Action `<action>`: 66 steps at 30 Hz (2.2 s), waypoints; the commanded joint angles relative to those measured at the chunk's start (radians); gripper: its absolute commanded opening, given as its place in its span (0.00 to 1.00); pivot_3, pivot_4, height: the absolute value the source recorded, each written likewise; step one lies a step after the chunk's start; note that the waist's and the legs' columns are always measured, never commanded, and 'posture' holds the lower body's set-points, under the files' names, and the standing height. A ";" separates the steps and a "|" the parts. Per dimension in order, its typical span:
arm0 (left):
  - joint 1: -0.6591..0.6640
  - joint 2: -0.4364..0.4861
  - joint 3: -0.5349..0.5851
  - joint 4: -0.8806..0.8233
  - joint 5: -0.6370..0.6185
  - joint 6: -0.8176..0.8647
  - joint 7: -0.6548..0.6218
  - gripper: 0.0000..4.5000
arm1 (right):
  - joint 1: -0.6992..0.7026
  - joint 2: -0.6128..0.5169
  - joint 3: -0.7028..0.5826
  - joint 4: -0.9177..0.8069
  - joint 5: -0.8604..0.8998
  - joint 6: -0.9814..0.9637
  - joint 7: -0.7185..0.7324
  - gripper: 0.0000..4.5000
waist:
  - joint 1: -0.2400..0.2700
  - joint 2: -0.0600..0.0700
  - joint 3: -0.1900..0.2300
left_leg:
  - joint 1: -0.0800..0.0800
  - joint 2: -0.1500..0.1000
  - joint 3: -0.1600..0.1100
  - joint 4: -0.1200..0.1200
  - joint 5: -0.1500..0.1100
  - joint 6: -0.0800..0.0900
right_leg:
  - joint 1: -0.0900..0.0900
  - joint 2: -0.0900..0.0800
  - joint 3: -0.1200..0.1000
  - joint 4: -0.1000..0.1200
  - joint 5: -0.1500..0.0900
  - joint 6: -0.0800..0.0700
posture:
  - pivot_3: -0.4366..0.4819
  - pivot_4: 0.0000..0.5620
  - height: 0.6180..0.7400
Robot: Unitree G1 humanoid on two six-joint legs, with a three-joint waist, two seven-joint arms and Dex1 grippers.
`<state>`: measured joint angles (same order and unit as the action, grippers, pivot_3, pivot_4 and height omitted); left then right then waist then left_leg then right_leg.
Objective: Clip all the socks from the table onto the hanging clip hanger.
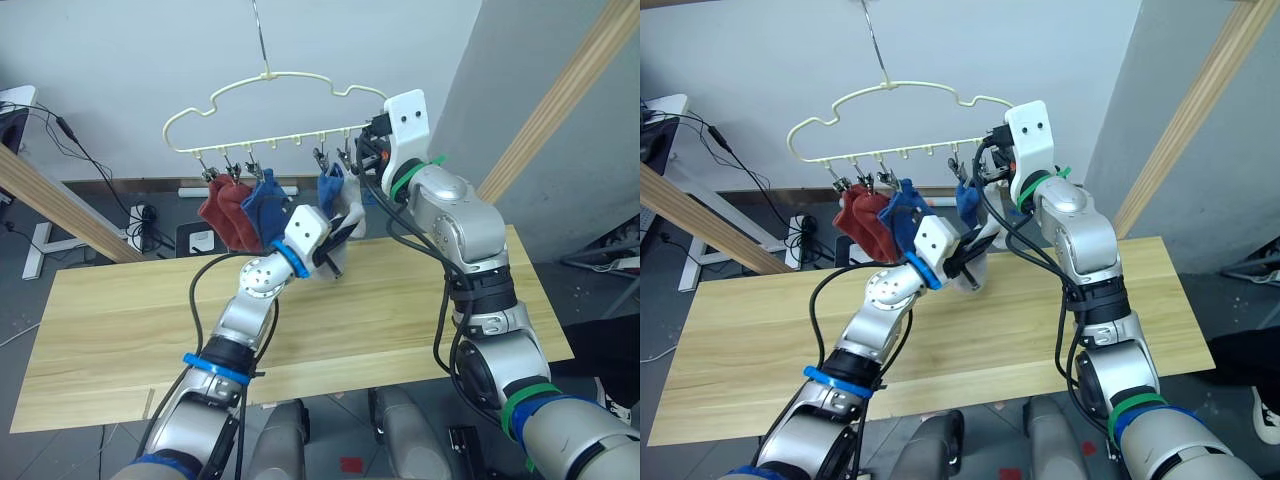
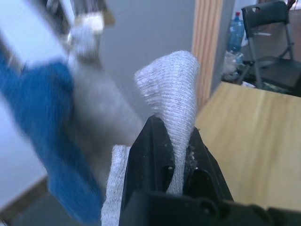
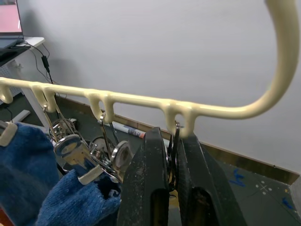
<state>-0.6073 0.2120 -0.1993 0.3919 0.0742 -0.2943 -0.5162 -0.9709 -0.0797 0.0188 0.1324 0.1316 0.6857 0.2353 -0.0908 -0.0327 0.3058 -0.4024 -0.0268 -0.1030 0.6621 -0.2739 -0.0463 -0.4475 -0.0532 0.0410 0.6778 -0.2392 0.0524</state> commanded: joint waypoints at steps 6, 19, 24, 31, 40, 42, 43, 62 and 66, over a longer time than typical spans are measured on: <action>-0.094 -0.039 0.005 0.125 0.075 -0.099 0.128 0.00 | -0.016 0.006 -0.009 -0.089 0.033 0.036 0.003 0.00 | 0.000 0.000 0.000 | 0.000 0.000 0.000 0.000 0.000 0.000 | -0.001 0.001 0.000 0.000 0.000 0.000 | 0.35 0.56 1.00; -0.175 -0.059 0.021 0.230 0.076 -0.125 0.185 0.00 | 0.001 0.007 -0.001 -0.124 0.035 0.085 0.011 0.00 | -0.002 0.000 0.000 | -0.001 0.000 0.000 0.000 0.000 0.000 | -0.001 0.002 0.000 0.000 0.000 0.000 | 0.35 0.55 1.00; -0.196 -0.066 0.032 0.261 0.072 -0.111 0.209 0.00 | 0.005 0.007 0.001 -0.131 0.034 0.093 0.011 0.00 | -0.002 0.000 0.000 | -0.001 0.000 0.000 0.000 0.000 0.000 | -0.001 0.003 0.000 0.000 0.000 0.000 | 0.35 0.56 1.00; -0.212 -0.079 0.050 0.255 0.058 -0.116 0.220 0.00 | 0.011 0.006 0.007 -0.131 0.033 0.107 0.016 0.00 | -0.003 0.000 0.000 | -0.001 0.000 0.000 0.000 0.000 0.000 | -0.002 0.003 0.000 0.000 0.000 0.000 | 0.35 0.56 1.00; -0.180 -0.085 0.054 0.215 -0.003 -0.060 0.119 0.19 | 0.019 0.015 -0.026 -0.151 0.053 0.100 0.002 0.54 | -0.004 0.000 0.000 | -0.001 0.000 0.000 0.000 0.000 0.000 | -0.002 0.003 0.000 0.000 0.000 0.000 | 0.35 0.57 1.00; -0.159 -0.072 0.049 0.184 -0.018 -0.045 0.075 0.31 | 0.027 0.007 -0.033 -0.173 0.065 0.107 0.006 0.69 | -0.004 0.000 0.000 | -0.002 0.000 0.000 0.000 0.000 0.000 | -0.002 0.003 0.000 0.000 0.000 0.000 | 0.35 0.57 1.00; -0.146 -0.064 0.048 0.161 -0.030 -0.032 0.048 0.36 | 0.034 0.003 -0.038 -0.189 0.077 0.115 0.013 0.74 | -0.004 0.000 0.000 | -0.002 0.000 -0.001 0.000 0.000 0.000 | -0.002 0.003 0.000 0.000 0.000 0.000 | 0.35 0.57 1.00; 0.281 0.469 0.260 -0.589 -0.261 0.683 -0.268 0.65 | 0.216 -0.489 -0.004 -0.509 0.221 0.091 0.455 1.00 | -0.013 0.002 0.005 | -0.002 0.002 -0.001 0.000 0.000 0.000 | -0.001 0.006 0.000 0.000 -0.001 0.001 | 0.41 0.59 1.00; 0.384 0.618 0.422 -0.595 -0.264 0.702 -0.269 0.65 | 0.252 -0.596 -0.041 -0.462 0.227 0.014 0.544 1.00 | -0.004 0.003 0.014 | -0.001 0.004 -0.002 -0.001 0.000 0.000 | -0.001 0.007 -0.001 -0.001 -0.001 0.001 | 0.46 0.59 1.00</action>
<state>-0.2243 0.8044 0.1490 -0.1765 -0.1902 0.4136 -0.7935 -0.7175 -0.6599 0.0125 -0.3154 0.3413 0.7481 0.7428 -0.0951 -0.0293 0.3195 -0.4038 -0.0226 -0.1052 0.6614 -0.2741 -0.0460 -0.4489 -0.0457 0.0404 0.6774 -0.2400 0.0530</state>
